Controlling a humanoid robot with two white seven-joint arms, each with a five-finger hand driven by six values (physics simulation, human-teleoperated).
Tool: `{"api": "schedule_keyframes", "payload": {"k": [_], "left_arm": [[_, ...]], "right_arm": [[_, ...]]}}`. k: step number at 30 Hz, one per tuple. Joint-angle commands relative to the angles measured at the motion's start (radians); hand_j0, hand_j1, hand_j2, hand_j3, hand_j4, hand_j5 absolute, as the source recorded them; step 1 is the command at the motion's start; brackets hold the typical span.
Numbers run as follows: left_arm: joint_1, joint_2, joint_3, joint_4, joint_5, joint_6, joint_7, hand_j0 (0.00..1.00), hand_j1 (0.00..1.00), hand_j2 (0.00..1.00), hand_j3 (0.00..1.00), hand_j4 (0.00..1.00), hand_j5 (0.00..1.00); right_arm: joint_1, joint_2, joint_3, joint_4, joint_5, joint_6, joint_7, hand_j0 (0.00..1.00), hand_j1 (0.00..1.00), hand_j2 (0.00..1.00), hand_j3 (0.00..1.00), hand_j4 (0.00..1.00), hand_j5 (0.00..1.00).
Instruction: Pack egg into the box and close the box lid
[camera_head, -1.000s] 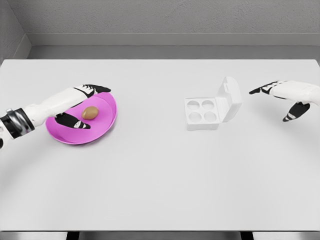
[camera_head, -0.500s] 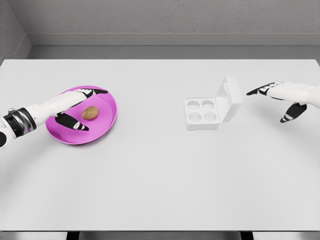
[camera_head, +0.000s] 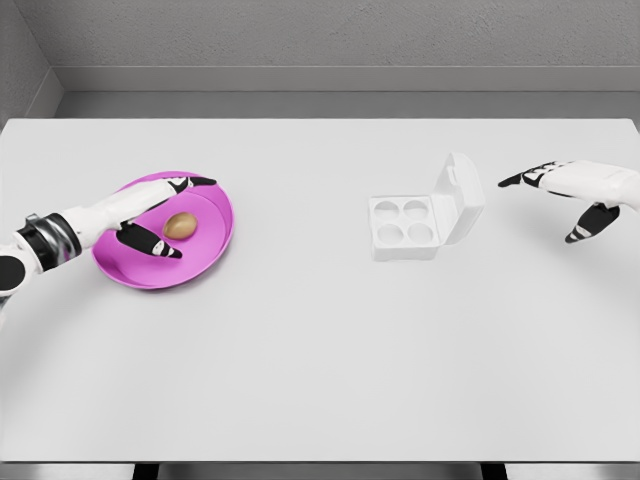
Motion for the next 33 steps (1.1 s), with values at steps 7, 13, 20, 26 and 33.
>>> {"api": "schedule_keyframes", "payload": {"k": [7,13,20,26,33], "left_arm": [[-0.009,-0.005,0.002,0.000,-0.021,0.005,0.001,0.97,0.97,0.97,0.97,0.97,0.97],[-0.009,-0.005,0.002,0.000,0.019,0.005,-0.002,0.95,0.95,0.95,0.95,0.95,0.95],[-0.009,-0.005,0.002,0.013,0.024,0.006,-0.003,0.92,0.92,0.92,0.92,0.92,0.92],[-0.008,-0.014,0.000,0.013,0.045,0.026,-0.006,0.92,0.92,0.92,0.92,0.92,0.92],[-0.006,-0.014,0.000,0.013,0.079,0.047,-0.025,0.91,0.91,0.91,0.91,0.91,0.91]], "right_arm": [[0.000,-0.001,-0.001,0.000,-0.004,0.002,0.000,1.00,1.00,1.00,1.00,1.00,1.00],[0.000,0.002,-0.001,0.003,-0.004,0.002,0.000,1.00,1.00,1.00,1.00,1.00,1.00],[-0.002,0.007,0.001,-0.002,-0.004,0.002,0.000,1.00,1.00,1.00,1.00,1.00,1.00],[-0.003,0.005,0.002,0.001,-0.004,0.002,0.000,1.00,1.00,1.00,1.00,1.00,1.00],[-0.005,0.005,0.007,0.001,-0.004,0.002,0.000,1.00,1.00,1.00,1.00,1.00,1.00]]}}
